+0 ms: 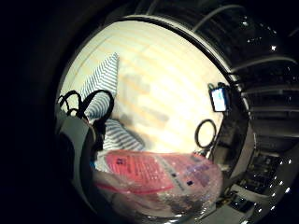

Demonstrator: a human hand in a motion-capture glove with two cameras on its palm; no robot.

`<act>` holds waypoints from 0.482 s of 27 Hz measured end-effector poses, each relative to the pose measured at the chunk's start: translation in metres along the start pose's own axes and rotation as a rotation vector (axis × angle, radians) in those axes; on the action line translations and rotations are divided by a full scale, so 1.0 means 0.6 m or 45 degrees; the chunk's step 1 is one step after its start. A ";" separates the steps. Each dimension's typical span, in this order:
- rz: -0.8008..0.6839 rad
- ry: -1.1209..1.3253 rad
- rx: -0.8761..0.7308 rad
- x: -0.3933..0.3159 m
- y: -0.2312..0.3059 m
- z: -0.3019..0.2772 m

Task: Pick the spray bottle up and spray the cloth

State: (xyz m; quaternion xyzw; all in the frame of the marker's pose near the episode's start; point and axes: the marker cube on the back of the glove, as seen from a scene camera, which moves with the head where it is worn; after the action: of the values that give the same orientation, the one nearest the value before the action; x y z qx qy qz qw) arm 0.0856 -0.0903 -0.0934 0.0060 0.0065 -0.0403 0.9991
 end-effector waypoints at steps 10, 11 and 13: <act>-0.015 0.078 -0.160 -0.046 -0.004 0.101; -0.013 0.079 -0.168 -0.046 -0.003 0.106; -0.005 0.079 -0.176 -0.044 0.000 0.111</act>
State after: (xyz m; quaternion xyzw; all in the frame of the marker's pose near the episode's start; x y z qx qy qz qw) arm 0.0600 -0.0892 -0.0267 -0.0619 0.0404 -0.0414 0.9964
